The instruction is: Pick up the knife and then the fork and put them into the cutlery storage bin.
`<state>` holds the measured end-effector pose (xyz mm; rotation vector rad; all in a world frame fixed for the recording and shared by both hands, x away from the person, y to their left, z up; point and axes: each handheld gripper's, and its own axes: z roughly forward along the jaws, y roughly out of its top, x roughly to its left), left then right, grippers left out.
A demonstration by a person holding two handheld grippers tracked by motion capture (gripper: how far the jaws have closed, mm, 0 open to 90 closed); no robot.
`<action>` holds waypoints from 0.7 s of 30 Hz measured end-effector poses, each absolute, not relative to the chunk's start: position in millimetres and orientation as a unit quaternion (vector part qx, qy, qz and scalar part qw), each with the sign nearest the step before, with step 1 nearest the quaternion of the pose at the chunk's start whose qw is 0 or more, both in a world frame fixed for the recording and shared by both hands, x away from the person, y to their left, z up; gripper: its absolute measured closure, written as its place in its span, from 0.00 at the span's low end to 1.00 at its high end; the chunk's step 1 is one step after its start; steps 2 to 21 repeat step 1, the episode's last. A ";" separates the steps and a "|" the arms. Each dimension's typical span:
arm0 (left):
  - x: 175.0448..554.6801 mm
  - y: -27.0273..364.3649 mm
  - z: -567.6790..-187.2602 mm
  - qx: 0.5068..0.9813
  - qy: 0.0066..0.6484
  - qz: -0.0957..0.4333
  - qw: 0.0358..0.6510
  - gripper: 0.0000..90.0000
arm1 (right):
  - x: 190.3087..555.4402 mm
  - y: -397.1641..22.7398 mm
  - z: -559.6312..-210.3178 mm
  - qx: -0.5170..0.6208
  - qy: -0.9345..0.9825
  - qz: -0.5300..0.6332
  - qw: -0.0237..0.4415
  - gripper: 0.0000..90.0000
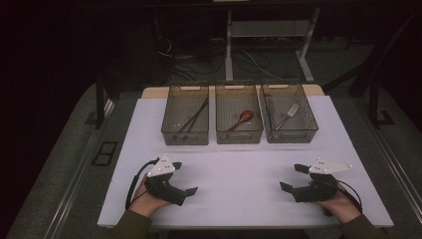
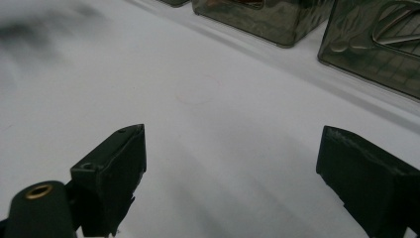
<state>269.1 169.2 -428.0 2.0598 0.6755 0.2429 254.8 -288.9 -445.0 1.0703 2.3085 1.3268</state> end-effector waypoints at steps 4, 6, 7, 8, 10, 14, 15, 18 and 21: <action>269.1 169.1 -428.1 0.838 0.274 0.099 0.462 0.00 | 254.8 -288.8 -445.0 0.370 0.797 0.458 0.135 0.14; 269.1 169.1 -428.1 0.838 0.274 0.099 0.462 0.00 | 254.8 -288.8 -445.0 0.370 0.797 0.458 0.135 0.14; 269.1 169.1 -428.1 0.838 0.274 0.099 0.462 0.00 | 254.8 -288.8 -445.0 0.370 0.797 0.458 0.135 0.14; 269.1 169.1 -428.1 0.838 0.274 0.099 0.462 0.00 | 254.8 -288.8 -445.0 0.370 0.797 0.458 0.135 0.14; 269.1 169.1 -428.1 0.838 0.274 0.099 0.462 0.00 | 254.8 -288.8 -445.0 0.370 0.797 0.458 0.135 0.14; 269.1 169.1 -428.1 0.838 0.274 0.099 0.462 0.00 | 254.8 -288.8 -445.0 0.370 0.797 0.458 0.135 0.14; 269.1 169.1 -428.1 0.838 0.274 0.099 0.462 0.00 | 254.8 -288.8 -445.0 0.370 0.797 0.458 0.135 0.14; 269.1 169.1 -428.1 0.838 0.274 0.099 0.462 0.00 | 254.8 -288.8 -445.0 0.370 0.797 0.458 0.135 0.14; 269.1 169.1 -428.1 0.838 0.274 0.099 0.462 0.00 | 254.8 -288.8 -445.0 0.370 0.797 0.458 0.135 0.14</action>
